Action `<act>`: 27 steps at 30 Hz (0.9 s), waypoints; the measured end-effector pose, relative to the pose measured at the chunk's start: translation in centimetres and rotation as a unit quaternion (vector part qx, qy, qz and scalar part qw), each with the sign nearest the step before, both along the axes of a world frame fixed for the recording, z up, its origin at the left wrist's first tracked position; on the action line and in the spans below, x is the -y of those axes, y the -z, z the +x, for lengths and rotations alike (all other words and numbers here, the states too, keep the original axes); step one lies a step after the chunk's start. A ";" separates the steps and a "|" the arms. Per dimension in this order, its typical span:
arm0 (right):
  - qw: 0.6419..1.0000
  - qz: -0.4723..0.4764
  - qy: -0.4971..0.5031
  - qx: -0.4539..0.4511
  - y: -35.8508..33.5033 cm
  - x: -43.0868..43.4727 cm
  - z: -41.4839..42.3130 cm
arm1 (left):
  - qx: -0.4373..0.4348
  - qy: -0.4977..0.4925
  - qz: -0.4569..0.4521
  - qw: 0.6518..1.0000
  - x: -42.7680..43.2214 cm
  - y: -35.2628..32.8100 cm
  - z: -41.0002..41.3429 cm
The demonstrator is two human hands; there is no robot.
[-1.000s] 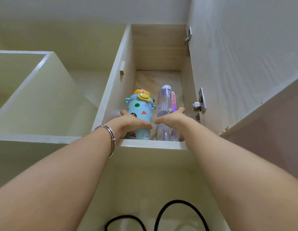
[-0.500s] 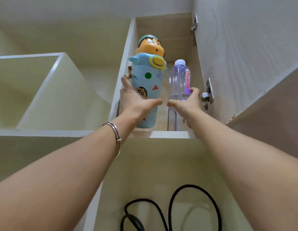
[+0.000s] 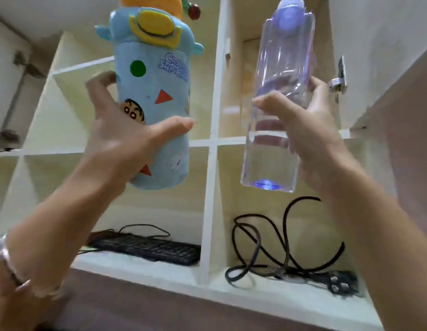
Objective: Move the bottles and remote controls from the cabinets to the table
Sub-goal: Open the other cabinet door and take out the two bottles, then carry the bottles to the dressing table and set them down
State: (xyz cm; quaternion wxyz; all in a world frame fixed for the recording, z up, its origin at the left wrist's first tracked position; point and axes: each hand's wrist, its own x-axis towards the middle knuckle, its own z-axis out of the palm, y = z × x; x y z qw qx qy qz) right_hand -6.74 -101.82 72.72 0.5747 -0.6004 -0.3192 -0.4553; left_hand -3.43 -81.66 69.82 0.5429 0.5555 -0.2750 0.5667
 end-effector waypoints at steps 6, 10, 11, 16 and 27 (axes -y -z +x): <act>0.995 -0.025 -0.054 -0.086 10.8 -1.0 0.1 | -0.194 -0.095 0.040 0.976 -7.8 10.3 -3.8; 0.982 -0.038 -0.111 -0.147 18.4 -1.4 -0.1 | -0.240 -0.112 -0.013 0.964 -7.2 18.5 -10.0; 0.979 -0.037 -0.121 -0.163 20.4 -1.5 -0.4 | -0.248 -0.137 -0.028 0.959 -6.7 20.3 -11.5; 0.951 -0.111 -0.172 -0.230 29.7 -1.9 -3.1 | -0.331 -0.237 -0.116 0.906 -4.6 29.5 -19.2; 0.788 -0.272 -0.335 -0.438 48.3 -6.5 -13.0 | -0.494 -0.416 -0.310 0.698 -1.5 44.6 -39.7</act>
